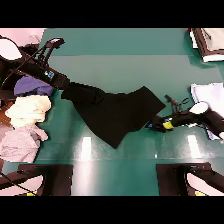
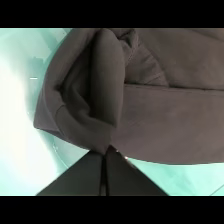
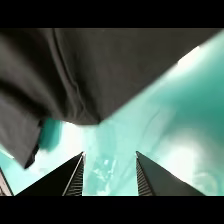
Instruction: Fold the shirts.
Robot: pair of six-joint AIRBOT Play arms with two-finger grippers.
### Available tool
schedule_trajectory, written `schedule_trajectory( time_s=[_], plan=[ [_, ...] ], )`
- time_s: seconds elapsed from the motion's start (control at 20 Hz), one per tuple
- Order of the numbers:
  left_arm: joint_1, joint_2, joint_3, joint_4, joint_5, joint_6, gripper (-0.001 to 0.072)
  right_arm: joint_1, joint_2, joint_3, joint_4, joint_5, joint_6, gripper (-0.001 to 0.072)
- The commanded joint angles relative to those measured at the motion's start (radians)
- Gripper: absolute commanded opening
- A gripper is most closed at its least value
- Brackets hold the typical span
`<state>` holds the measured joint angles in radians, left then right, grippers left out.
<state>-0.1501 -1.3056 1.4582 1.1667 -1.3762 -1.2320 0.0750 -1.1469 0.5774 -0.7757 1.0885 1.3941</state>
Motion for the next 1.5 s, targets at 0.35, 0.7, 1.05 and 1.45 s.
schedule_trajectory(
  time_s=[0.35, 0.7, 1.05, 1.45],
  plan=[
    [0.002, 0.002, -0.001, 0.001, -0.018, -0.002, 0.0023, 0.198, -0.156, 0.116, 0.101, -0.217, -0.026, 0.0033],
    [0.002, 0.019, 0.293, 0.003, -0.008, -0.052, 0.0023, -0.029, 0.117, 0.383, -0.036, -0.126, -0.021, 0.0021],
    [0.001, 0.134, 0.624, 0.004, 0.075, -0.051, 0.0023, -0.269, 0.287, 0.799, -0.065, -0.066, -0.023, 0.0022],
    [0.001, 0.328, 0.625, -0.051, 0.129, -0.051, 0.0023, -0.434, 0.397, 1.139, -0.066, -0.063, -0.036, 0.0022]
  ],
)
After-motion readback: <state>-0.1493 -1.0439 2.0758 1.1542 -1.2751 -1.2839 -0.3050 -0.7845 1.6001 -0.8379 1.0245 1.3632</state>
